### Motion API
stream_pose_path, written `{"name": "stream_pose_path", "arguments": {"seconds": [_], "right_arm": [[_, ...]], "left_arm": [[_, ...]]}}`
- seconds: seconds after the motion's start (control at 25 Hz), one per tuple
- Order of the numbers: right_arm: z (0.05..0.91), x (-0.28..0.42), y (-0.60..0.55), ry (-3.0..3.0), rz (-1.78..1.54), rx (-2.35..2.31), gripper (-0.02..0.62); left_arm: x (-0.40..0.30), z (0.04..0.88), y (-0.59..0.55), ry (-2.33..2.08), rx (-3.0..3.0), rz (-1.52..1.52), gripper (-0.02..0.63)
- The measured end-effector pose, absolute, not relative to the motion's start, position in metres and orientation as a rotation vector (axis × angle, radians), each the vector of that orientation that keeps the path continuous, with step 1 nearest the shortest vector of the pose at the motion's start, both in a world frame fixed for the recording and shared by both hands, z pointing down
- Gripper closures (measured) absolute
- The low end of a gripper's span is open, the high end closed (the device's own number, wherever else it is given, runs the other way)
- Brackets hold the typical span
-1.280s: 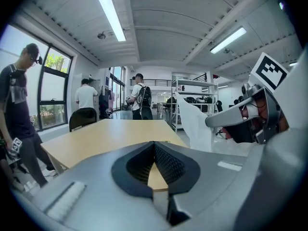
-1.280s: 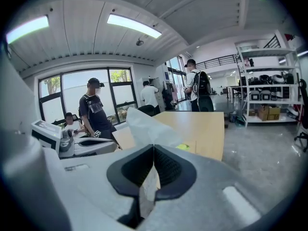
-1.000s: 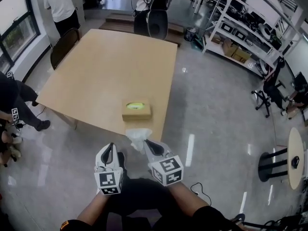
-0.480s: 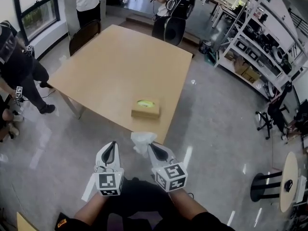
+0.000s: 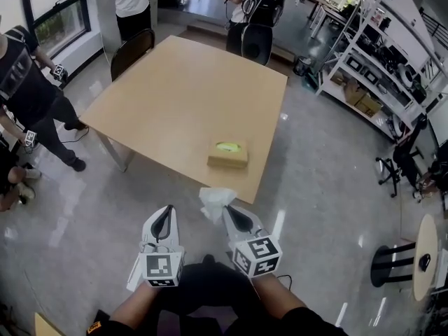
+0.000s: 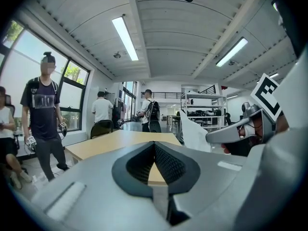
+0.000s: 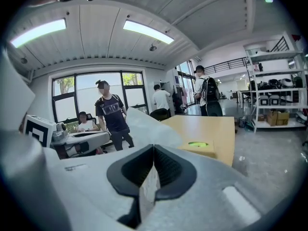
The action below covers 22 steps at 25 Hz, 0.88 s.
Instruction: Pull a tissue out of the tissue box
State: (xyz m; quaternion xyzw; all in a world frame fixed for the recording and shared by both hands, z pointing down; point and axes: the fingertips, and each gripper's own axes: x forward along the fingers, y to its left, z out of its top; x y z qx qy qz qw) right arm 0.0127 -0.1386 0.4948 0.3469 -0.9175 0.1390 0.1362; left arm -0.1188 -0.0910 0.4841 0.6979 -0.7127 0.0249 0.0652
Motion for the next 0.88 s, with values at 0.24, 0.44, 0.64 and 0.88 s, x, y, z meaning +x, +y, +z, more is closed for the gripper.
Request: {"name": "stream_pose_path", "arguments": {"seconds": [0.24,0.44,0.64,0.88], "right_arm": [[0.493,-0.013,-0.098,-2.625,0.401,1.055,0.595],[0.498,-0.022,-0.066,-2.604,0.436,1.088,0.595],[0.507,-0.003,-0.05,-2.563,0.474,1.123,0.595],[0.495,-0.002,-0.047,-2.552,0.479,1.154,0.595]], "left_arm": [[-0.147,0.489,-0.057,-2.095,2.16,0.076,0.588],[-0.159,0.493,-0.038,-2.043,2.181,0.09,0.588],[-0.135,0.503,-0.032,-1.959,2.214,0.108,0.588],[-0.134,0.495,-0.04,-1.918,2.257,0.108,0.588]]}}
